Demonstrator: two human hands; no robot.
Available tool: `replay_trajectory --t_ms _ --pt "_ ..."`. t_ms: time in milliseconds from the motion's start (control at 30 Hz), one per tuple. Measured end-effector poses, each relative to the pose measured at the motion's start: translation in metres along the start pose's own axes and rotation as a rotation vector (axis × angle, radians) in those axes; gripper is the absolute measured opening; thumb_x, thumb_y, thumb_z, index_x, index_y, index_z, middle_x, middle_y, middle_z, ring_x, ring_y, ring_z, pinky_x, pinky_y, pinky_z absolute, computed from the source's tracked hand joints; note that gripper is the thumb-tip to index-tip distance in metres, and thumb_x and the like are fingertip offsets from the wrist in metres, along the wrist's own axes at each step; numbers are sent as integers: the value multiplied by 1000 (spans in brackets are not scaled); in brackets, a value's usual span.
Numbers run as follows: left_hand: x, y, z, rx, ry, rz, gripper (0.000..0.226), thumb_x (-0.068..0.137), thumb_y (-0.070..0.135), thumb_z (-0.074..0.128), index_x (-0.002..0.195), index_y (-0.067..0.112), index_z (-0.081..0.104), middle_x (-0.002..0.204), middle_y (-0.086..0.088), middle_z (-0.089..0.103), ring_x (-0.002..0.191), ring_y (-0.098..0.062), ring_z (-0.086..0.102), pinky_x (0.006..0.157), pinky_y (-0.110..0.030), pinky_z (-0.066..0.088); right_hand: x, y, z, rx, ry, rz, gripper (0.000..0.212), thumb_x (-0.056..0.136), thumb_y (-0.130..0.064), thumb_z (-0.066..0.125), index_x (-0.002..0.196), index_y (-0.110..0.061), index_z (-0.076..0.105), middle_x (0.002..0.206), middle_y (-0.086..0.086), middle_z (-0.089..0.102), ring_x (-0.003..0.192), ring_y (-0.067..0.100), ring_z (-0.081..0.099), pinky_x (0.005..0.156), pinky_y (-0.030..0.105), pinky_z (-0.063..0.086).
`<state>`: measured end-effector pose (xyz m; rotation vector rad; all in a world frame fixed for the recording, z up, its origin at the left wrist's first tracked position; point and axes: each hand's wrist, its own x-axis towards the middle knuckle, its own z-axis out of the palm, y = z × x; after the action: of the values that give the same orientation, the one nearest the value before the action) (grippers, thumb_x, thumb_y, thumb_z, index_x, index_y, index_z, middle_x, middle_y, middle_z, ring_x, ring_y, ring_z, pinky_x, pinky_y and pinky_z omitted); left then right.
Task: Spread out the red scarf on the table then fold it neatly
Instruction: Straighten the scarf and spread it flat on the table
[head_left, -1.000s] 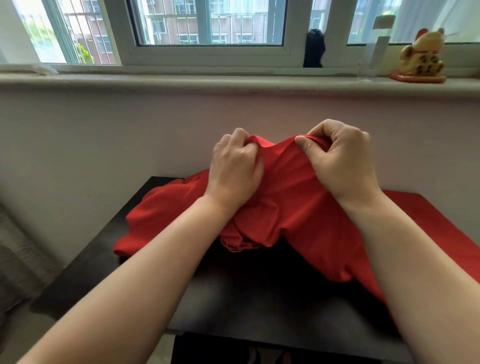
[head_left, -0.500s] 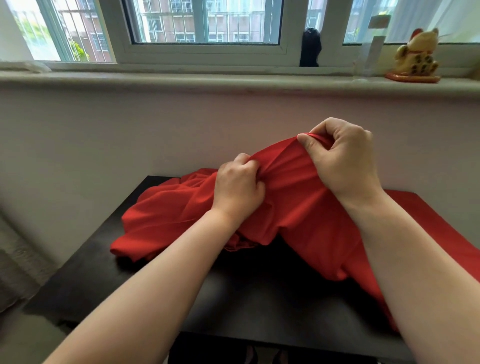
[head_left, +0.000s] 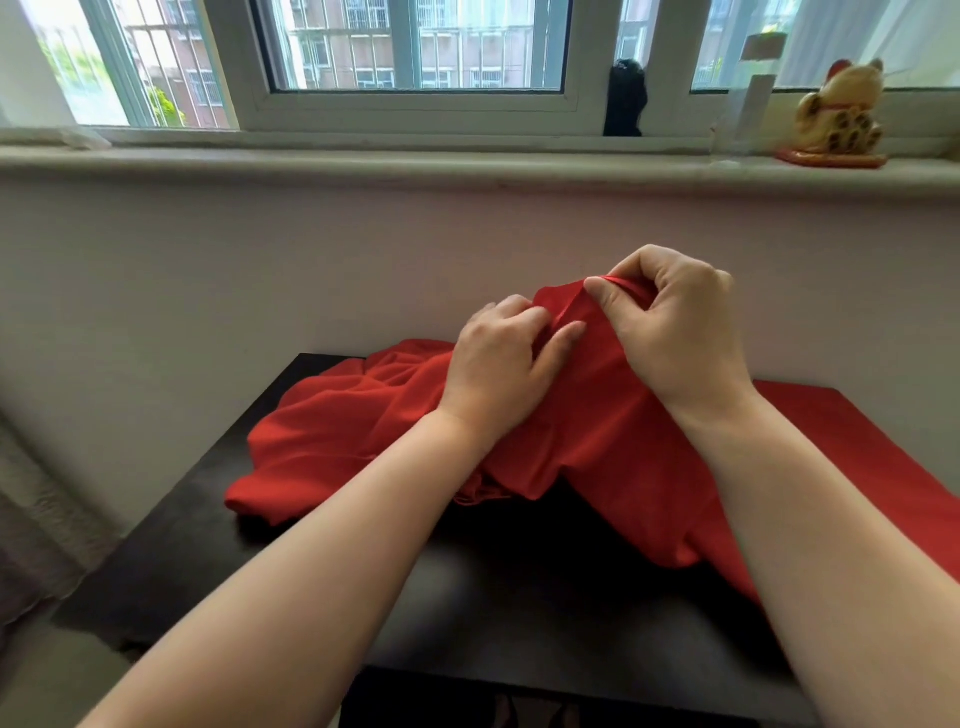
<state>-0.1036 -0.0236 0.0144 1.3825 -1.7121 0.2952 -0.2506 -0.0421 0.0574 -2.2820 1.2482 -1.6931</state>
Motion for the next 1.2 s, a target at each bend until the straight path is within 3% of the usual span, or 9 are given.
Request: replay_trajectory --t_ms 167,300,433,633,767,833,900,1033,1200 --pt "5 5 0 52 34 -65 18 77 22 55 65 9 57 72 -7 62 68 -27 57 63 -23 29 0 3 -3 -6 -3 4 28 81 -42 65 74 -15 65 66 -1 66 66 21 62 66 41 51" --pt "3 -5 -10 201 14 -118 14 71 16 52 58 14 45 65 -12 61 66 -33 56 76 -32 40 0 6 -7 -23 7 7 27 81 -41 65 75 -15 66 68 -2 66 67 21 63 67 41 52" --pt "6 -17 -26 313 -82 -152 10 77 13 51 68 8 54 80 -16 63 82 -36 57 85 -37 39 0 5 -5 -21 5 7 27 81 -42 65 75 -16 65 68 -2 66 67 21 62 66 40 52" --pt "46 -36 -71 412 -17 -125 20 78 17 50 81 3 64 94 -18 66 94 -38 58 75 -38 43 9 6 -12 -39 69 20 27 83 -41 64 76 -15 65 70 2 68 70 24 63 66 38 50" --pt "67 -25 -99 170 84 -106 23 67 21 44 65 8 63 65 -10 61 66 -21 57 64 -26 39 14 5 -20 -4 145 26 25 86 -39 62 78 -15 63 69 1 63 71 26 61 66 37 47" --pt "63 -21 -98 -94 -14 -221 19 68 18 46 55 12 58 45 3 50 45 -2 43 48 -18 33 12 9 -21 -9 121 34 24 88 -38 59 80 -16 60 69 -2 59 72 28 61 67 41 48" --pt "53 -22 -91 -341 -107 -382 27 74 5 46 52 15 57 37 10 45 38 0 36 41 -16 30 5 15 -19 -23 62 40 25 87 -40 56 80 -17 57 69 -1 60 72 31 61 67 44 49" --pt "39 -38 -80 -302 -199 -418 38 77 -9 38 60 19 59 43 10 51 36 0 38 40 -14 31 -6 22 -14 -34 1 27 25 87 -39 57 78 -15 57 65 -1 59 67 30 59 64 43 49" --pt "32 -35 -79 -316 -147 -418 29 83 3 44 94 21 63 64 7 55 45 1 43 46 -13 35 -8 21 -12 -16 12 10 22 88 -29 62 77 -10 59 64 1 59 64 28 58 62 39 46"
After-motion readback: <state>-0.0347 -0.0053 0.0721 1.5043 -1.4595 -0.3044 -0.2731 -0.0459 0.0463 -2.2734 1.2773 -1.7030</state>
